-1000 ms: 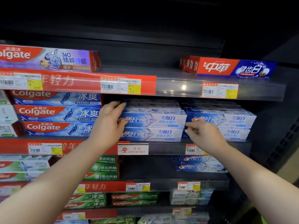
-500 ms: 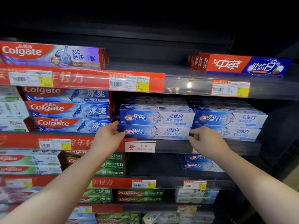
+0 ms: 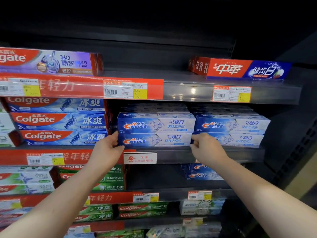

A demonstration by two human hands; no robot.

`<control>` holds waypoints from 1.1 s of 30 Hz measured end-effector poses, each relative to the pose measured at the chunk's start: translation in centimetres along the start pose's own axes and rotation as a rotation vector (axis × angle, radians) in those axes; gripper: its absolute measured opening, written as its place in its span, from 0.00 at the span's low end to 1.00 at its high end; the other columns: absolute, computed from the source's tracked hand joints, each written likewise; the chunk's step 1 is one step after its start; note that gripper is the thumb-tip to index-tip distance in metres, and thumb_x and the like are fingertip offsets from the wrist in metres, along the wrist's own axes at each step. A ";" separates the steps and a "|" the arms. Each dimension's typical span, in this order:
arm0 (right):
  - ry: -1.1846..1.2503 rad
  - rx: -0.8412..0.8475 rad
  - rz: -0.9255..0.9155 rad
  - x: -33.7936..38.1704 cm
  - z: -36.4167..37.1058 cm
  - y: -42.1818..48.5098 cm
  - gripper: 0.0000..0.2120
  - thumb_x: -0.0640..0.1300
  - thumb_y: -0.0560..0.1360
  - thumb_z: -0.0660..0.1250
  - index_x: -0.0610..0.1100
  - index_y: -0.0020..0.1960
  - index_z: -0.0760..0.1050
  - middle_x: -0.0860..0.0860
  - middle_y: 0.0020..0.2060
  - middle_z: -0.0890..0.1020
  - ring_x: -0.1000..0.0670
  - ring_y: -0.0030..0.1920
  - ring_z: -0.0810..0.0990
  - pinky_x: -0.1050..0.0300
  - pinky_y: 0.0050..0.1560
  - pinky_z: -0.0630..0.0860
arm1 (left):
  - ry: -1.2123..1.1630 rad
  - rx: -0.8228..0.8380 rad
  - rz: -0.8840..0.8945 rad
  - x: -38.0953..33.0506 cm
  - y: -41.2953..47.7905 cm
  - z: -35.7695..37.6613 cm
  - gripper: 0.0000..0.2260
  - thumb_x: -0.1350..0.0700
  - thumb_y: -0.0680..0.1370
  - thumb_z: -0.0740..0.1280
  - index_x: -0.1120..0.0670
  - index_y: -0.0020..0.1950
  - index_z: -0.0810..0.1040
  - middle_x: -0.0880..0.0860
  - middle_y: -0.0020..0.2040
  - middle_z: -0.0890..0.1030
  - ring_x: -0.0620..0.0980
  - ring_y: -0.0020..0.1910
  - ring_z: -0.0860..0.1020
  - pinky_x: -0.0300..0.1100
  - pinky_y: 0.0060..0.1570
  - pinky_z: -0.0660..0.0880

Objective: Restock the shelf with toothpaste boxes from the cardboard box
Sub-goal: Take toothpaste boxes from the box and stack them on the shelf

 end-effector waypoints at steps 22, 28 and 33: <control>0.001 -0.159 -0.029 -0.4 -0.7 0.6 0.08 0.43 0.75 0.59 0.47 0.48 0.77 0.47 0.48 0.76 0.45 0.45 0.76 0.58 0.40 0.68 | -0.002 0.008 -0.003 -0.3 0.1 0.0 0.27 0.66 0.77 0.62 0.52 0.73 0.61 0.47 0.58 0.76 0.44 0.55 0.73 0.39 0.53 0.68; 0.023 -0.120 -0.037 -1.0 -0.9 0.2 0.16 0.44 0.76 0.60 0.47 0.63 0.73 0.47 0.54 0.77 0.45 0.54 0.77 0.54 0.51 0.73 | 0.025 -0.028 0.038 -1.0 -0.7 0.3 0.27 0.63 0.76 0.64 0.52 0.74 0.60 0.41 0.50 0.74 0.44 0.55 0.73 0.40 0.54 0.67; 0.118 -0.119 -0.102 -2.2 -1.5 -0.9 0.19 0.45 0.75 0.63 0.47 0.65 0.71 0.48 0.56 0.75 0.48 0.53 0.78 0.53 0.57 0.74 | 0.185 -0.165 0.101 -1.8 -2.6 0.3 0.29 0.60 0.74 0.68 0.55 0.73 0.62 0.47 0.62 0.72 0.39 0.50 0.70 0.37 0.54 0.65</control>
Point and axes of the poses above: each hand's wrist, its own y-axis towards the middle knuckle, its own z-axis out of the palm, x = y × z, the point moved 3 cm from there along y, towards the middle knuckle
